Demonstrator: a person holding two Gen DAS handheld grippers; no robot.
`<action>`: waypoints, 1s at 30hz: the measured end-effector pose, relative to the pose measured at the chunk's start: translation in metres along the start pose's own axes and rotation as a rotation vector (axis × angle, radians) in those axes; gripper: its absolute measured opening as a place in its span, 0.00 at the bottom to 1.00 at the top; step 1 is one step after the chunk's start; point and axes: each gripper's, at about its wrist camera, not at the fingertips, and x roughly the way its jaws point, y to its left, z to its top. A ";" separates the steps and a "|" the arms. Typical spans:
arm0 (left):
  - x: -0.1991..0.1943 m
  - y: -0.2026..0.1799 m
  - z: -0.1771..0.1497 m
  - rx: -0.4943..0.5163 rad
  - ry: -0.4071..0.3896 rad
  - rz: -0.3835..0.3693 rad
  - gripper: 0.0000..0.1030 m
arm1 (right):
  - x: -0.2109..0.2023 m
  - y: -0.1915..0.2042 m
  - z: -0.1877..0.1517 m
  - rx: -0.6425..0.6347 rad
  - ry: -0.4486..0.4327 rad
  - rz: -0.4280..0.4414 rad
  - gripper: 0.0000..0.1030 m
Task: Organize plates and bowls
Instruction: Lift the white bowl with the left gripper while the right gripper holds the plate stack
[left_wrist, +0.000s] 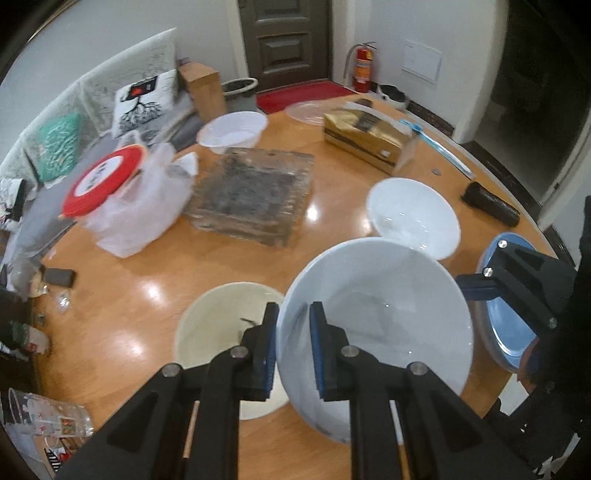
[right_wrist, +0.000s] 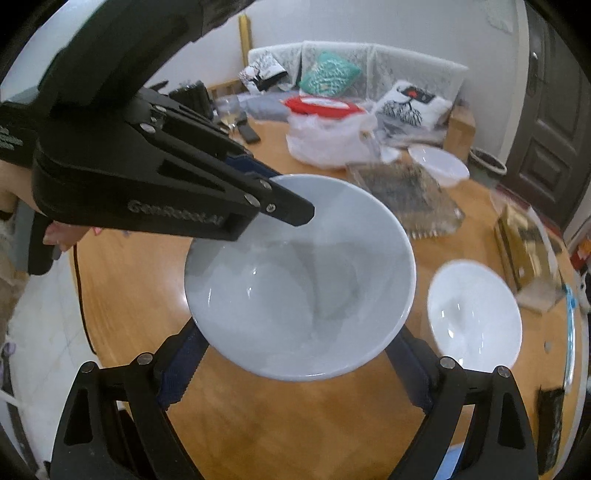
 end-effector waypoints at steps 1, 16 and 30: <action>0.000 0.006 0.000 -0.010 -0.001 0.005 0.13 | 0.001 0.002 0.004 -0.005 -0.003 0.004 0.87; 0.023 0.069 -0.012 -0.127 0.018 0.050 0.15 | 0.053 0.024 0.045 -0.068 0.003 0.012 0.89; 0.043 0.086 -0.023 -0.163 0.048 0.061 0.16 | 0.082 0.025 0.053 -0.074 0.042 0.022 0.89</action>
